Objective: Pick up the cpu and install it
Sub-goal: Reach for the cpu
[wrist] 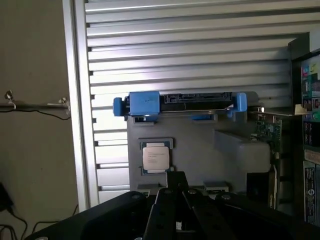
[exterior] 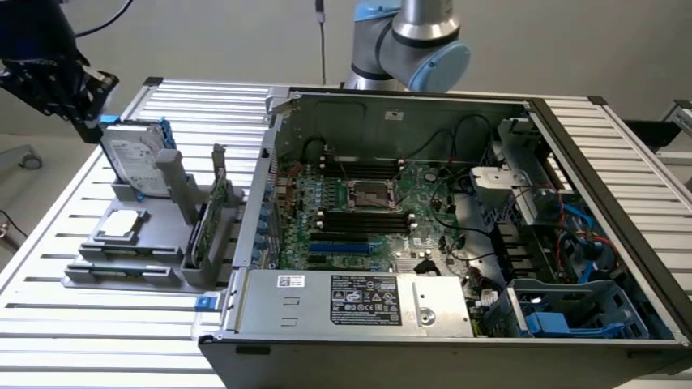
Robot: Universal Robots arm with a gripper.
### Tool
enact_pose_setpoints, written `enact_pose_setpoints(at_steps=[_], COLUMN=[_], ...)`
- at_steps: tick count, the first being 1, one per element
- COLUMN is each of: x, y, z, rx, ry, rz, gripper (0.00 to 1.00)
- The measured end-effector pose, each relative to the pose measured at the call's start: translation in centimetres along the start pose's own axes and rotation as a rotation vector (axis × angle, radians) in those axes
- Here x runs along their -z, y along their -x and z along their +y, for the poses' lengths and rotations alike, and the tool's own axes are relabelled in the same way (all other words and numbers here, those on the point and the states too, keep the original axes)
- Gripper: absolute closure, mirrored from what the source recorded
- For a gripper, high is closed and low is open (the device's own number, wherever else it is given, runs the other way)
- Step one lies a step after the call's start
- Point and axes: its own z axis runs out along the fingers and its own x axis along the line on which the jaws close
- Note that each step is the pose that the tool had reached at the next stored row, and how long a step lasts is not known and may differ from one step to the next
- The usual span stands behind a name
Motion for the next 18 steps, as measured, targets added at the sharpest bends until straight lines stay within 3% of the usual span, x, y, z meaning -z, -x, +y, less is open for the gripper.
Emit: enact_pose_setpoints(at_steps=[5,9,11,13,18], x=[-0.3,-0.43,-0.53,-0.61,-0.67], y=[-0.7,-1.1,-1.2,-1.2,-1.2], z=[-0.05,0.05,0.12,0.23,0.37], rx=[0.016,0.046,0.067,0.083,0.092], ry=[-0.0038,-0.0306,-0.0389,-0.0426,-0.0429], rz=[0.0004,-0.0001,-0.0002,0.0002,0.0002], gripper=[0.89,0.89,0.89,0.89,0.83])
